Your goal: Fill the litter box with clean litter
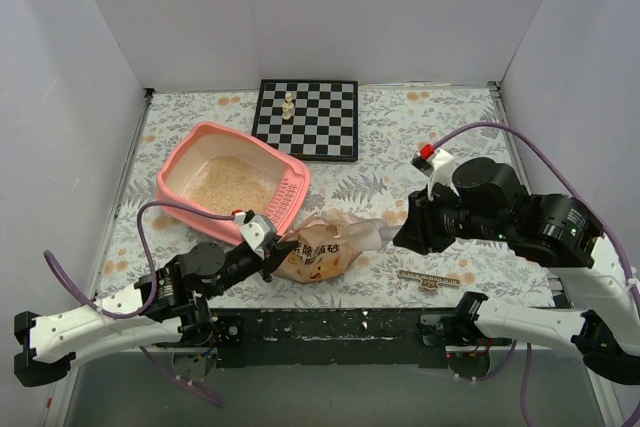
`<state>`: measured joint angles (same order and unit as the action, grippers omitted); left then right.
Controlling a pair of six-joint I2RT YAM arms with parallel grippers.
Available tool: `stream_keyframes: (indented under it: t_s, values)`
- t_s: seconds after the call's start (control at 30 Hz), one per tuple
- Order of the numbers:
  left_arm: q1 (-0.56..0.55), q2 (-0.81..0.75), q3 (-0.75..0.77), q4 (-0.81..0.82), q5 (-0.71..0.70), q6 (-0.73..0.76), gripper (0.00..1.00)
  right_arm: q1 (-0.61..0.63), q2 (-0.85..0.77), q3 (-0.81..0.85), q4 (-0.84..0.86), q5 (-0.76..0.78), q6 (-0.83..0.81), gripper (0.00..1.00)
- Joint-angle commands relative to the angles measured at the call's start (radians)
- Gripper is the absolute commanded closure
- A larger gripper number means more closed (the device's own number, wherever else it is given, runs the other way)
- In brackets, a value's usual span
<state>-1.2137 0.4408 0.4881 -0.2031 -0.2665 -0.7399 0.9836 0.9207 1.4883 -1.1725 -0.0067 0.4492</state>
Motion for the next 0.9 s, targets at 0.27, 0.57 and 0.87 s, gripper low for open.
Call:
stream_keyframes:
  t_s: [0.27, 0.57, 0.87]
  values:
    - [0.0, 0.081, 0.095, 0.022, 0.128, 0.019, 1.0, 0.001, 0.118, 0.159, 0.014, -0.032, -0.04, 0.99]
    - [0.0, 0.035, 0.093, -0.004, 0.147, 0.02, 1.0, 0.001, 0.196, 0.237, -0.032, -0.062, -0.066, 0.99]
    - [0.0, -0.017, 0.095, -0.012, 0.158, 0.03, 1.0, 0.001, 0.233, 0.149, -0.007, -0.068, -0.096, 0.99]
